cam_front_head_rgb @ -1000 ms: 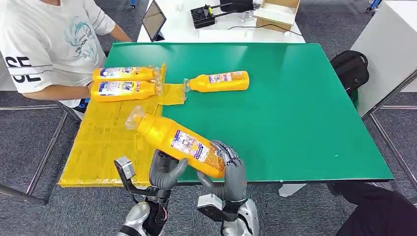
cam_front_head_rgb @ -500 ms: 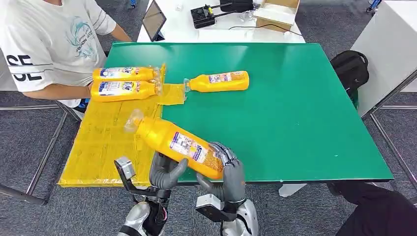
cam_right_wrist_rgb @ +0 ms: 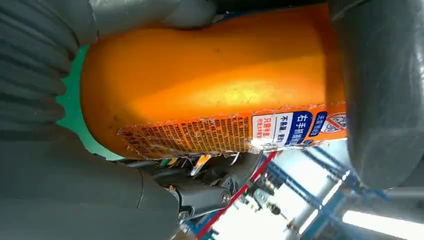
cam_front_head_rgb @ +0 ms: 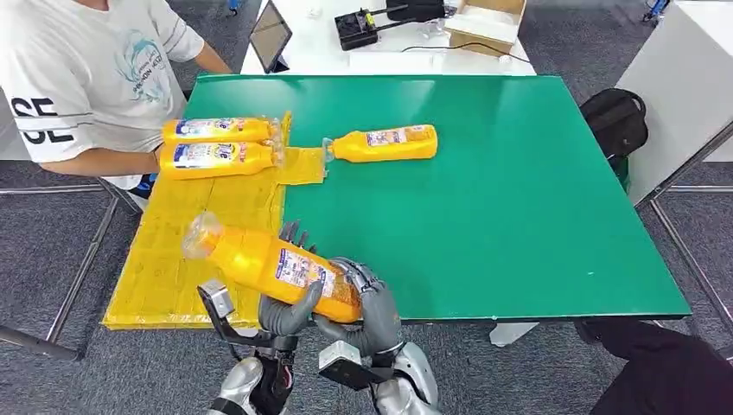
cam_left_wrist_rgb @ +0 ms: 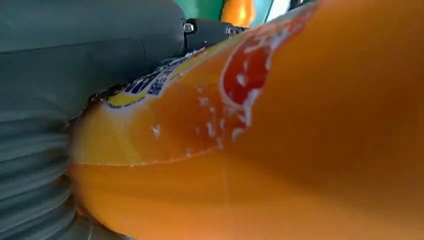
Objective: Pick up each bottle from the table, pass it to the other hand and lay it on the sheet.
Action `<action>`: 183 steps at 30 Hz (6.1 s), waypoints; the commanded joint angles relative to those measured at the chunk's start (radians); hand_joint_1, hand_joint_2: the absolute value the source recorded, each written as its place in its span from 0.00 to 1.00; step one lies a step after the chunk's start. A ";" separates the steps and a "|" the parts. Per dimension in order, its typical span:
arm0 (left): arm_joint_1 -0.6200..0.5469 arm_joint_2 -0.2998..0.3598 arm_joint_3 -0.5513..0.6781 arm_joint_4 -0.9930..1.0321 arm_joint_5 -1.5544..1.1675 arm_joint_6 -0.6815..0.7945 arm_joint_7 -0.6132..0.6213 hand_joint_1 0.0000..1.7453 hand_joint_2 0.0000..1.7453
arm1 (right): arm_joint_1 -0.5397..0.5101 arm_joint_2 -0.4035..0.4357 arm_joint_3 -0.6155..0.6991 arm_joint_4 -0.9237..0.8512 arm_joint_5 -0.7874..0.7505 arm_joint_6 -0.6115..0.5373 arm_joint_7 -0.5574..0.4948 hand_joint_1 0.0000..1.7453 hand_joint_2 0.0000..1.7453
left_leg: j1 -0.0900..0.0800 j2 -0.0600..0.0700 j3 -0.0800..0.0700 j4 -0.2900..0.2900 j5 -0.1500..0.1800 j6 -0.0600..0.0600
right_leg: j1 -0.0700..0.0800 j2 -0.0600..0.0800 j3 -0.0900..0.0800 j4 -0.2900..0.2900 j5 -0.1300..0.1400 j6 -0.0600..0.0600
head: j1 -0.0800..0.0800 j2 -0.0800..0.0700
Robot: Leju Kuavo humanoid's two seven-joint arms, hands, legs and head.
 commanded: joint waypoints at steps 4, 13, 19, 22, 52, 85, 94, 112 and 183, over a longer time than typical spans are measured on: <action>-0.078 -0.029 -0.014 0.086 -0.008 -0.013 0.011 0.00 1.00 | -0.019 -0.002 0.144 0.223 0.015 0.059 -0.034 1.00 1.00 | 0.001 -0.003 0.005 -0.001 -0.002 0.001 | 0.001 -0.005 0.006 -0.001 -0.003 -0.002 | 0.001 0.000; -0.078 -0.029 -0.014 0.086 -0.008 -0.013 0.011 0.00 1.00 | -0.019 -0.002 0.144 0.223 0.015 0.059 -0.034 1.00 1.00 | 0.001 -0.003 0.004 0.000 -0.002 0.001 | 0.001 -0.005 0.006 -0.001 -0.003 -0.003 | 0.000 0.000; -0.086 -0.029 -0.017 0.098 -0.020 -0.002 0.011 0.00 1.00 | -0.032 0.001 0.162 0.262 0.005 0.073 -0.034 1.00 1.00 | 0.001 -0.003 0.003 -0.001 -0.001 0.001 | 0.001 -0.004 0.004 -0.001 -0.002 -0.002 | 0.000 0.000; -0.092 -0.029 -0.013 0.105 -0.032 0.002 0.010 0.00 1.00 | -0.036 -0.001 0.171 0.266 -0.007 0.080 -0.034 1.00 1.00 | 0.001 -0.003 0.003 -0.001 -0.001 0.001 | 0.001 -0.004 0.004 -0.001 -0.002 -0.002 | 0.001 0.000; -0.085 -0.029 0.033 -0.009 -0.097 0.171 -0.042 1.00 1.00 | -0.057 0.006 0.180 0.302 -0.074 0.099 -0.034 0.00 1.00 | 0.001 -0.003 0.002 0.000 -0.001 0.001 | 0.001 -0.005 0.003 0.000 -0.002 -0.002 | 0.001 0.000; -0.443 0.117 0.327 0.289 -0.650 0.835 -0.042 1.00 1.00 | 0.026 -0.061 0.173 -0.454 -0.322 0.051 -0.034 0.00 0.00 | 0.000 0.000 0.004 -0.001 0.000 0.001 | 0.001 -0.001 0.004 0.000 -0.001 -0.002 | 0.001 0.000; -0.572 0.182 0.619 0.539 -1.752 0.880 0.306 1.00 1.00 | 0.010 -0.072 0.166 -0.515 -0.363 -0.006 -0.034 0.00 0.00 | 0.001 0.002 0.002 0.000 0.000 0.001 | 0.001 0.002 0.003 0.001 0.000 -0.002 | 0.001 0.000; -0.625 0.289 0.285 0.834 -1.849 0.867 0.527 1.00 1.00 | -0.010 -0.063 0.125 -0.467 -0.423 -0.046 -0.034 0.00 0.00 | 0.001 0.001 0.004 -0.001 0.000 0.001 | 0.002 0.001 0.004 0.000 -0.001 -0.003 | 0.001 0.000; -0.640 0.261 0.587 0.837 -1.496 0.466 0.251 0.00 0.00 | -0.057 0.001 0.012 -0.191 -0.398 0.133 -0.034 0.00 0.00 | 0.000 0.000 0.011 -0.001 0.001 0.000 | 0.001 0.000 0.012 0.000 0.000 -0.002 | 0.000 0.000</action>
